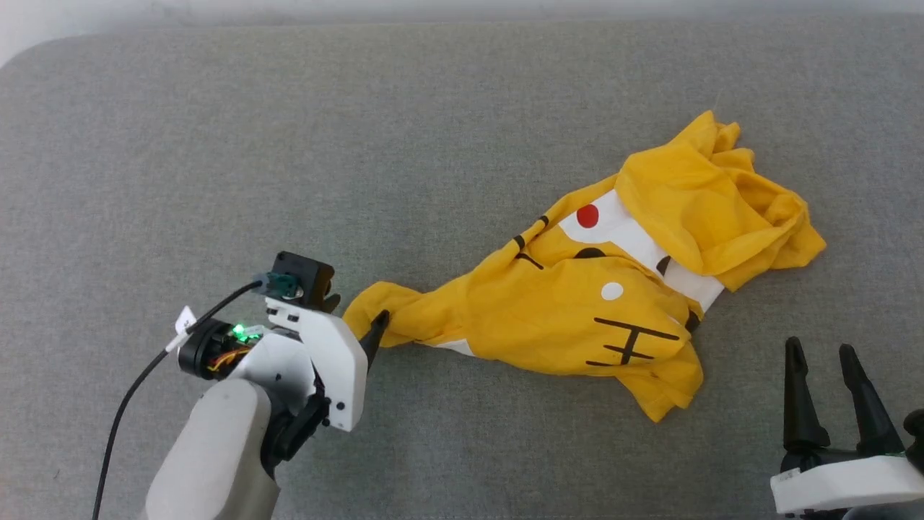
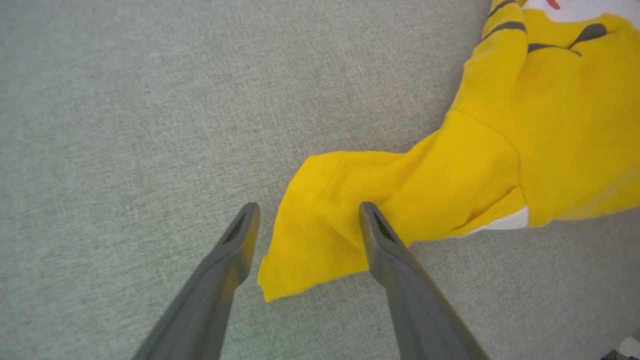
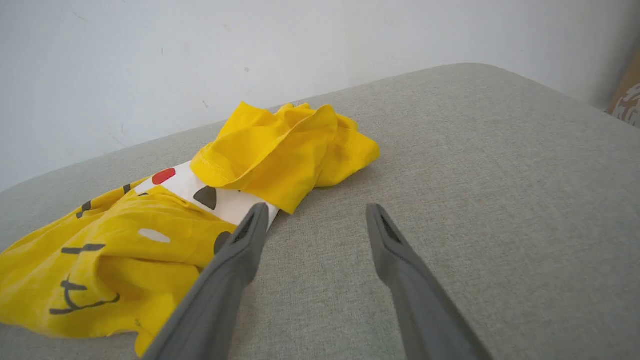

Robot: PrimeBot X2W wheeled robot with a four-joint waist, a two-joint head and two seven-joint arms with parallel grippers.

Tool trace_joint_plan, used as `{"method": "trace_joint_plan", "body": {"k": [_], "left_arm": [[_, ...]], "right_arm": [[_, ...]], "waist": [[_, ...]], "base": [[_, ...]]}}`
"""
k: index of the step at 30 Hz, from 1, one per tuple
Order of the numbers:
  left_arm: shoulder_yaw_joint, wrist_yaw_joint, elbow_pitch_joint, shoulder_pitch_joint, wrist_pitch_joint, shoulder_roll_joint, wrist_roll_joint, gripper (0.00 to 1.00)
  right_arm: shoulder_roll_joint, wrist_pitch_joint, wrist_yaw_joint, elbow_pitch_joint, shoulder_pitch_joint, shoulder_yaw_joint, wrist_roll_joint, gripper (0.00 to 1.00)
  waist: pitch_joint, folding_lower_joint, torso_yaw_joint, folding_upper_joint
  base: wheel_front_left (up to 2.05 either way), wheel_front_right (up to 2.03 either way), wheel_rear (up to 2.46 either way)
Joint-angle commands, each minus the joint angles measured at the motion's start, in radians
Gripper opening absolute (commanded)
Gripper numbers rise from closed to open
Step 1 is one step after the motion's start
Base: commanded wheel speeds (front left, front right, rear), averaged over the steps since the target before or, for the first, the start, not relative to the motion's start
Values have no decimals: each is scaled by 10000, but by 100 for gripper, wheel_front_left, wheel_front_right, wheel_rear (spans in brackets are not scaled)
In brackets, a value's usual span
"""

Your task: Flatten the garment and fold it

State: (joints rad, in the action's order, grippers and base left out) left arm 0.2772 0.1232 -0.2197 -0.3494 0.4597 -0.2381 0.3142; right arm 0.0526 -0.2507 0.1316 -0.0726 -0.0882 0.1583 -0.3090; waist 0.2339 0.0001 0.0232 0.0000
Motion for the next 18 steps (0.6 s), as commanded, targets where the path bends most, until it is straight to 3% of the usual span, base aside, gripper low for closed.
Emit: {"method": "trace_joint_plan", "body": {"k": [1,8,9,10,14,18], "left_arm": [[136,66,-166,-173,130,-105,127,100],[967,72,-1039,-410,799,-200,627,100],[1105,72,-1112,-428,749,-191,753,10],[1244,72,-1168,-445,651,-183,879,0],[1619,73,-1253,-591,-160,-274,1124,0],[1226,-28,-1236,-902,-1522,-241,1216,0]], "right_arm": [[-24,-89,-9,4,134,-4,-8,100],[-24,-94,-9,-57,249,-60,8,100],[-24,-94,-9,-68,259,-66,7,100],[-24,-95,-9,-82,269,-61,4,100],[-24,-97,-9,-153,249,-22,-3,100],[-24,-98,-9,-205,200,22,2,100]], "waist": [[65,-1,-40,0],[125,-1,-146,0],[116,-1,-157,0],[96,-1,-162,0],[-56,-1,-124,0],[-241,-1,10,0]], "base": [[0,0,0],[0,0,0],[0,0,0],[0,0,0],[0,0,0],[0,0,0]]}}
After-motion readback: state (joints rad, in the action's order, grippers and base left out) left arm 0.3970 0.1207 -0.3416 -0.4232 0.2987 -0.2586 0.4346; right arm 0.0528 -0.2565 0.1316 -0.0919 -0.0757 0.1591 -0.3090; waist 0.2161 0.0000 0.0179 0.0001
